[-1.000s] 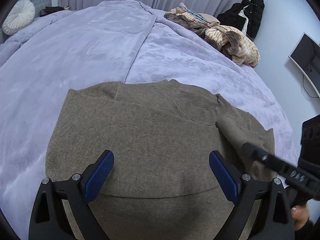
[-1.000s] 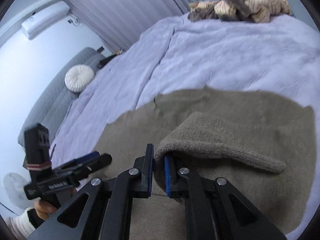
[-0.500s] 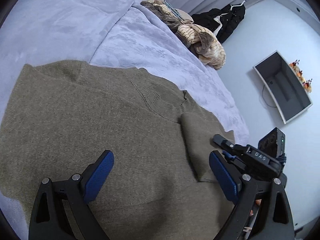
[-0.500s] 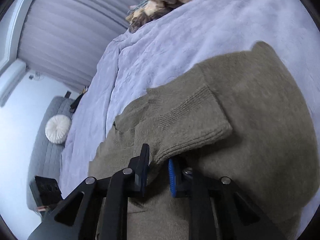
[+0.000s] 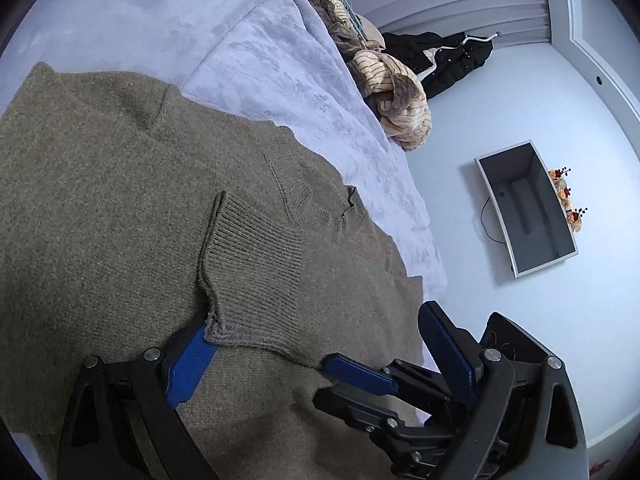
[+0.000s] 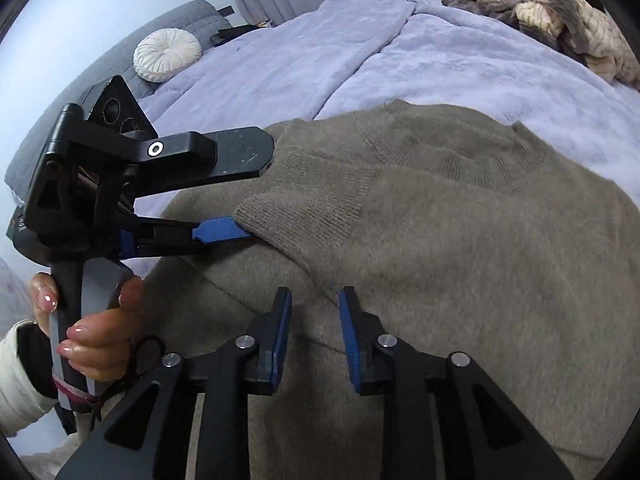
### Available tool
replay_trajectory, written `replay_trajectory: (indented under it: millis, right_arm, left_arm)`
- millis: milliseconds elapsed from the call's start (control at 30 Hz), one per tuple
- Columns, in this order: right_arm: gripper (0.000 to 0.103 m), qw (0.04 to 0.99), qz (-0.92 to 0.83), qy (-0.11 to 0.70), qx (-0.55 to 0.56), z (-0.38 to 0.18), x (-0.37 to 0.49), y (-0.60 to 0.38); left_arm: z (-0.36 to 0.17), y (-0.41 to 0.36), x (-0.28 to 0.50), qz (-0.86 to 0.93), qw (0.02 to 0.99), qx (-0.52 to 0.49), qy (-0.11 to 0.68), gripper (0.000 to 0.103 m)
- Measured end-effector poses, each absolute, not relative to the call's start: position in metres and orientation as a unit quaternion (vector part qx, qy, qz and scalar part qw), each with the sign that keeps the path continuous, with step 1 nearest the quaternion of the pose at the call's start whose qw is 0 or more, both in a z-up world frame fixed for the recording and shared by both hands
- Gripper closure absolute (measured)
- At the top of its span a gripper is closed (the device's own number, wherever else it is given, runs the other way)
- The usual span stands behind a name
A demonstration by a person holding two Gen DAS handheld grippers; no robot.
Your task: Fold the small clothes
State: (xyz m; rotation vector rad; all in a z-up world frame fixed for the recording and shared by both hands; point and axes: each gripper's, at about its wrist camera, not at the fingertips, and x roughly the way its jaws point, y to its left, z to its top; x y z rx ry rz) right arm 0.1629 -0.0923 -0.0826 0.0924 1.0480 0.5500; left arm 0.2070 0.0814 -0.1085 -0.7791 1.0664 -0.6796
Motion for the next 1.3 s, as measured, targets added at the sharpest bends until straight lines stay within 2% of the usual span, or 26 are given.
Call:
replay_trajectory:
  millis: [133,167,200,267,300,333,467,500,567,667,767,867,967,1000,1133,1267,1300]
  right_arm:
    - [0.054,0.83,0.238,0.499,0.079,-0.077,0.14,-0.135]
    - [0.05,0.83,0.224,0.502,0.095,-0.076,0.138,-0.149]
    - [0.048,0.83,0.207,0.504,0.12,-0.075,0.13,-0.168]
    - [0.048,0.823,0.165,0.504,0.202,-0.079,0.111,-0.212]
    - [0.048,0.816,0.142,0.502,0.248,-0.081,0.103,-0.23]
    - [0.048,0.806,0.116,0.496,0.301,-0.087,0.096,-0.253]
    - [0.05,0.769,0.042,0.456,0.446,-0.106,0.08,-0.315]
    - [0.062,0.767,0.034,0.446,0.459,-0.106,0.082,-0.32]
    - [0.096,0.784,0.025,0.434,0.444,-0.1,0.087,-0.323]
    - [0.096,0.814,0.034,0.428,0.391,-0.085,0.095,-0.319]
    - [0.095,0.82,0.033,0.447,0.356,-0.09,0.096,-0.322]
    - [0.089,0.795,0.07,0.498,0.339,-0.104,0.095,-0.32]
    - [0.049,0.81,0.133,0.482,0.307,-0.08,0.079,-0.319]
    - [0.045,0.824,0.143,0.462,0.294,-0.068,0.075,-0.323]
    - [0.045,0.847,0.095,0.417,0.316,-0.048,0.092,-0.358]
    - [0.046,0.805,0.048,0.451,0.381,-0.085,0.134,-0.391]
    - [0.056,0.79,0.055,0.47,0.389,-0.096,0.143,-0.391]
  left_arm:
    - [-0.109,0.078,0.209,-0.289,0.747,-0.338,0.495,0.007]
    - [-0.108,0.076,0.21,-0.281,0.752,-0.331,0.496,0.012]
    - [-0.106,0.074,0.21,-0.271,0.761,-0.318,0.497,0.021]
    - [-0.108,0.068,0.211,-0.264,0.764,-0.287,0.514,0.081]
    - [-0.112,0.064,0.214,-0.261,0.758,-0.273,0.531,0.092]
    - [-0.115,0.062,0.213,-0.26,0.758,-0.262,0.538,0.095]
    - [-0.102,0.059,0.206,-0.252,0.779,-0.237,0.523,0.095]
    - [-0.092,0.061,0.203,-0.255,0.786,-0.239,0.511,0.095]
    - [-0.077,0.065,0.196,-0.259,0.797,-0.236,0.492,0.095]
    - [-0.069,0.075,0.182,-0.256,0.806,-0.23,0.481,0.095]
    - [-0.094,0.077,0.176,-0.241,0.798,-0.219,0.507,0.095]
    - [-0.119,0.078,0.173,-0.223,0.788,-0.226,0.528,0.095]
    - [-0.122,0.08,0.172,-0.227,0.787,-0.242,0.52,0.095]
    - [-0.122,0.08,0.173,-0.227,0.787,-0.241,0.521,0.095]
    - [-0.122,0.077,0.173,-0.225,0.788,-0.237,0.521,0.095]
    - [-0.121,0.077,0.173,-0.222,0.788,-0.236,0.523,0.095]
    - [-0.12,0.077,0.173,-0.221,0.788,-0.234,0.524,0.095]
